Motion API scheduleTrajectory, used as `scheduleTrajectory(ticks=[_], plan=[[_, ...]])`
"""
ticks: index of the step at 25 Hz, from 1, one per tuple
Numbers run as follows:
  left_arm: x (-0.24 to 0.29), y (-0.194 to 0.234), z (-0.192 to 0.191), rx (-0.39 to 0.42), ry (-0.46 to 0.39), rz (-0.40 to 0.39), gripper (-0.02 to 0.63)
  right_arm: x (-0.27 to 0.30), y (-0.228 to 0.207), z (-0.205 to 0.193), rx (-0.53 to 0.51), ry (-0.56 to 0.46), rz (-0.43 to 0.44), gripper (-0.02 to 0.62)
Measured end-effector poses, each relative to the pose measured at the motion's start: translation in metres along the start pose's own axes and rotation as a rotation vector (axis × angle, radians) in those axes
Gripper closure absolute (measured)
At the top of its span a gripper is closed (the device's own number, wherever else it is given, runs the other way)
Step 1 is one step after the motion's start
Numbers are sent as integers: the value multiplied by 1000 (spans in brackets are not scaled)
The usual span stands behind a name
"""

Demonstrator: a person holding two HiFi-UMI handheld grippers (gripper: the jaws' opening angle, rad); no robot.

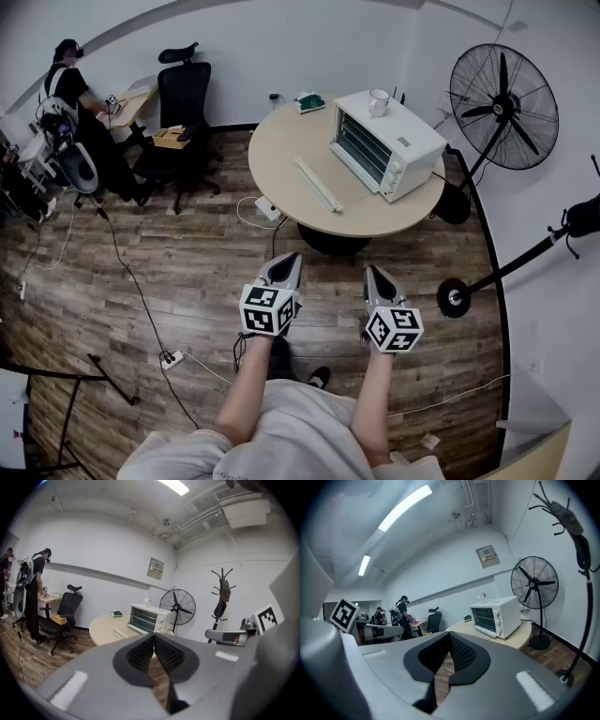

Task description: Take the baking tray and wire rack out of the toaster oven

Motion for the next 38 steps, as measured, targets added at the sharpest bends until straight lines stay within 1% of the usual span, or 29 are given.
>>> scheduleTrajectory(ticks=[4,6,9,11,14,18,25,27,30,31,34,36,38], plan=[[7,14,1,2,-6,22,549,10,-7,-4,-4,5,-12,595],[10,20,0,-15,-16,22,551,16,-8,-5,-20,-8,-13,595],[18,26,-2,-45,-21,5,551,26,-8,-4,-15,-38,28,595],[25,30,-1,-34,-14,-7,551,35,-5,-3,-17,-31,58,595],[42,41,6,-8,-9,-31,551,54,-3,-2,-41,-19,35,597],[71,59,19,3,-17,-60,551,86,-7,0,-55,-7,7,597],[122,98,41,-28,-45,-102,552,142,-9,12,-93,7,-36,597],[135,114,43,-17,-37,-107,552,158,-8,11,-100,12,-47,597],[154,145,42,52,-1,-86,552,185,-5,7,-82,5,-42,597],[157,157,43,48,1,-80,552,194,-4,6,-70,5,-37,597],[164,196,53,3,-18,-78,552,220,1,4,-53,12,-45,597],[168,221,59,-14,-20,-88,552,237,6,1,-44,13,-59,596],[172,244,58,-49,-7,-109,552,253,12,-4,-28,5,-76,595]])
Point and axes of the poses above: the fingertips, and each gripper's own axes: x forward along the fingers, y to its left, z out of its top, the point moved 7 cm from there along -x, backward along the fingers, and after that the axes turned 11 degrees about -y, right-handed, at the moved point
